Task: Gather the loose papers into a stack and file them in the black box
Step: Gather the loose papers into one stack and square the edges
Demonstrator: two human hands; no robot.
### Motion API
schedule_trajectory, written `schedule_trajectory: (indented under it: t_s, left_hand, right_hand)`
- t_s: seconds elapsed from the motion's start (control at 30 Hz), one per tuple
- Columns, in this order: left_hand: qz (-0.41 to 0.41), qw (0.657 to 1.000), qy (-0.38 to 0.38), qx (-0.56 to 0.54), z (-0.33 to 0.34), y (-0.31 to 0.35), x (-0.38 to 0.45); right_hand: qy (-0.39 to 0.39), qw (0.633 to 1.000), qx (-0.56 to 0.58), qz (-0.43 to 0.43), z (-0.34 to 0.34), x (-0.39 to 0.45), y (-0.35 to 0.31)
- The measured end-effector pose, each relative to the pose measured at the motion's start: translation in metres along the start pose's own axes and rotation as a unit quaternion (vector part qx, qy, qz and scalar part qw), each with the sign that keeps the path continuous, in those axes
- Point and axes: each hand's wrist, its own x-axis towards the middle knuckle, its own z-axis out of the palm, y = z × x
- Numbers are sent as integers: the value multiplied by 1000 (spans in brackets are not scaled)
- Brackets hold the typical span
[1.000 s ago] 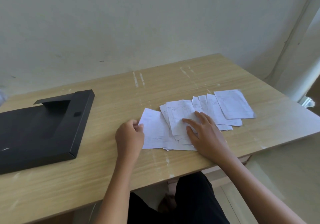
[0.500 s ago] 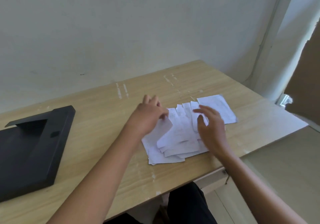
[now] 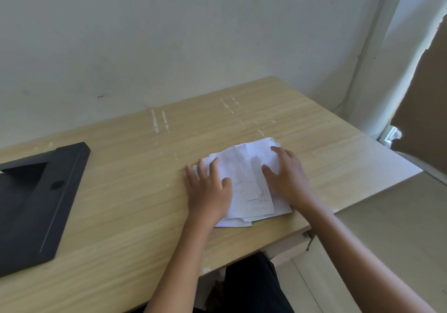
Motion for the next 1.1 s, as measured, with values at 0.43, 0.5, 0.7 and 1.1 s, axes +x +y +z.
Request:
schedule_trajectory:
  t_s: [0.43, 0.5, 0.7, 1.1]
  left_hand:
    - [-137, 988, 73, -18, 1, 12, -8]
    - [-112, 990, 80, -34, 3, 16, -5]
    - [-22, 990, 112, -88, 5, 20, -8]
    - [-104, 988, 111, -40, 11, 39, -27]
  right_hand:
    - [16, 998, 61, 33, 7, 2, -17]
    - [13, 996, 86, 35, 13, 0, -21]
    - [20, 992, 115, 42, 15, -8, -27]
    - [46, 994, 102, 17, 33, -38, -40]
